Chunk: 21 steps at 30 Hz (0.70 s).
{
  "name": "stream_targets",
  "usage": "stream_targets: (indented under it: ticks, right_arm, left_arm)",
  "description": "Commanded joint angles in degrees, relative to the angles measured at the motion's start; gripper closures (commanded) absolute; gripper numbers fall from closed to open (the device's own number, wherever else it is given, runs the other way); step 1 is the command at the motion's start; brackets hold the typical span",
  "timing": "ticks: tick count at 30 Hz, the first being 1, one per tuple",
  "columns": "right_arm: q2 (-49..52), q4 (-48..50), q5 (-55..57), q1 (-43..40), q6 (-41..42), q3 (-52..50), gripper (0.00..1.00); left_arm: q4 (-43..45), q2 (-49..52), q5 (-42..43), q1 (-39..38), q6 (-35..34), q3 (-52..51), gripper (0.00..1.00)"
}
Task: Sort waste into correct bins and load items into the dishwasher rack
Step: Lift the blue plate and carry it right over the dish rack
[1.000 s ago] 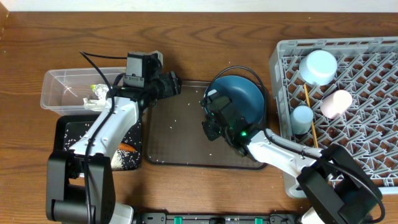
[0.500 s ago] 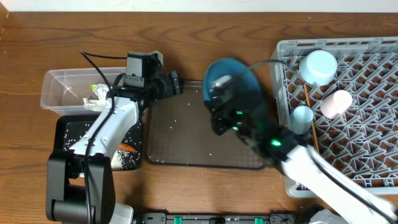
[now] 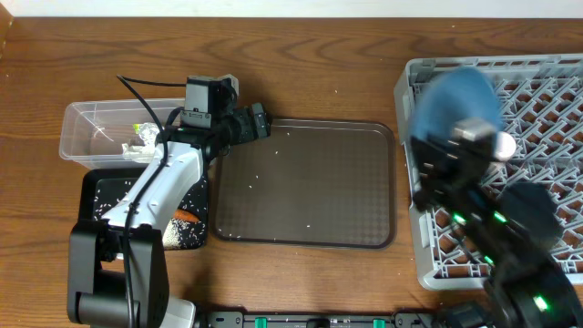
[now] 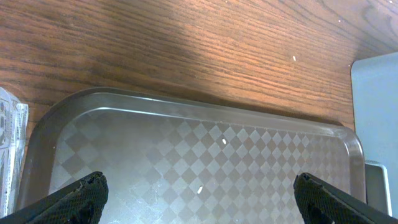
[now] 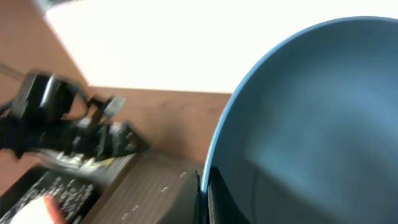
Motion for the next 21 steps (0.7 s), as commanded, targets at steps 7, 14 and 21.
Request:
stream_targets:
  ticks: [7, 14, 21]
  right_arm:
    - [-8.8, -1.7, -10.6, -19.4, -5.4, 0.2, 0.99]
    - [-3.1, 1.1, -28.7, -33.1, -4.5, 0.2, 0.99]
    - [9.2, 16.6, -60.4, -48.4, 2.4, 0.2, 0.99]
  left_arm:
    - [0.1, -0.1, -0.7, -0.1, -0.1, -0.3, 0.02]
    - [0.1, -0.1, -0.7, -0.1, -0.1, -0.3, 0.02]
    - [0.1, -0.1, -0.7, -0.1, -0.1, -0.3, 0.02]
